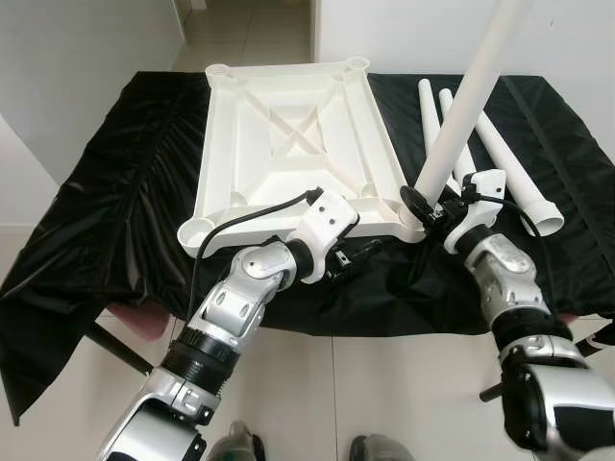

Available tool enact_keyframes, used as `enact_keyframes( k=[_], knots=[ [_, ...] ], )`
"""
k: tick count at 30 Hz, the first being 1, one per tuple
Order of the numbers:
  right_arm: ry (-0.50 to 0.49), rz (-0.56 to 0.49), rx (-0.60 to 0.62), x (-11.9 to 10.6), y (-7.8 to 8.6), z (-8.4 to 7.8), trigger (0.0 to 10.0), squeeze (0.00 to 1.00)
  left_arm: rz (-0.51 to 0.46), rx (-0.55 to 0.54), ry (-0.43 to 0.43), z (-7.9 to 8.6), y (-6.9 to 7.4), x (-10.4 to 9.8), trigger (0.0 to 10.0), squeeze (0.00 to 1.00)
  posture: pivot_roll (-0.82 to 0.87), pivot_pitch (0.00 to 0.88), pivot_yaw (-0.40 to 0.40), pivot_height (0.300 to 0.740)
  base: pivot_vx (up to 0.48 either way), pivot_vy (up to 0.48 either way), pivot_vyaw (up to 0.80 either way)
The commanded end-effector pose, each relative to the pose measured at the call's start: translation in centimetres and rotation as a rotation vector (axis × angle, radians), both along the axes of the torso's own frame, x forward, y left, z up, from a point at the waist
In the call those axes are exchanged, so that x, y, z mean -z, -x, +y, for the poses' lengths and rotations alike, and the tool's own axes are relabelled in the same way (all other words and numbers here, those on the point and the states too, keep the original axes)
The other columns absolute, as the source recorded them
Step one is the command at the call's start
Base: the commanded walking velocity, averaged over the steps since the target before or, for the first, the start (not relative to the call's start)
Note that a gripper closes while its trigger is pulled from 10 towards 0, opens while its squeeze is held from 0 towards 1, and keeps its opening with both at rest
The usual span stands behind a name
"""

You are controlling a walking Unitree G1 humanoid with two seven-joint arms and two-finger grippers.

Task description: Building children table

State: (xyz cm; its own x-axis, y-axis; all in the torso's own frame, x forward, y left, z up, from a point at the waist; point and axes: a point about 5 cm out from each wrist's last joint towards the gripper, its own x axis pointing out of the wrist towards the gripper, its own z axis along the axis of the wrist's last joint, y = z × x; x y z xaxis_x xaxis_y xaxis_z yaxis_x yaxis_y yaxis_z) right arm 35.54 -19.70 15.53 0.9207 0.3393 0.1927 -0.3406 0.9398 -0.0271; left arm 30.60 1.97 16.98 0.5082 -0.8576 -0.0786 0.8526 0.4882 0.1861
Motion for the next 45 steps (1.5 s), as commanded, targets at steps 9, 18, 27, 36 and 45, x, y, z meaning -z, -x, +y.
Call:
enact_keyframes(
  k=[9, 18, 27, 36, 45],
  knots=[
    [-0.1, -0.033, 0.225, -1.0, 0.4, 1.3, 0.0, 0.0, 0.025, 0.013, -0.016, -0.1, 0.2, 0.6, 10.0, 0.0, -0.06, 0.038, 0.046, 0.74, 0.0, 0.0, 0.0],
    [-0.097, -0.009, 0.408, -0.6, 1.7, 3.3, 0.0, 0.0, 0.03, 0.008, -0.013, -0.1, 0.2, 0.6, 10.0, 0.0, -0.06, 0.048, 0.047, 0.74, 0.0, 0.0, 0.0],
    [-0.105, 0.036, 0.478, 0.3, 2.7, 4.7, 0.0, 0.0, 0.035, 0.008, -0.014, 0.1, 0.2, 0.5, 10.0, 0.0, -0.06, 0.063, 0.054, 0.74, 0.0, 0.0, 0.0],
    [-0.111, 0.055, 0.44, 0.1, 3.1, 4.2, 10.0, 1.0, 0.038, 0.002, -0.017, 0.5, 0.2, 0.5, 10.0, 0.0, -0.06, 0.069, 0.055, 0.74, 0.0, 0.0, 0.0],
    [-0.116, 0.091, 0.299, -0.3, 2.6, 3.6, 10.0, 0.0, 0.04, -0.002, -0.017, 0.9, 0.0, 0.4, 10.0, 0.0, -0.06, 0.072, 0.054, 0.74, 0.0, 0.0, 0.0]
  ],
)
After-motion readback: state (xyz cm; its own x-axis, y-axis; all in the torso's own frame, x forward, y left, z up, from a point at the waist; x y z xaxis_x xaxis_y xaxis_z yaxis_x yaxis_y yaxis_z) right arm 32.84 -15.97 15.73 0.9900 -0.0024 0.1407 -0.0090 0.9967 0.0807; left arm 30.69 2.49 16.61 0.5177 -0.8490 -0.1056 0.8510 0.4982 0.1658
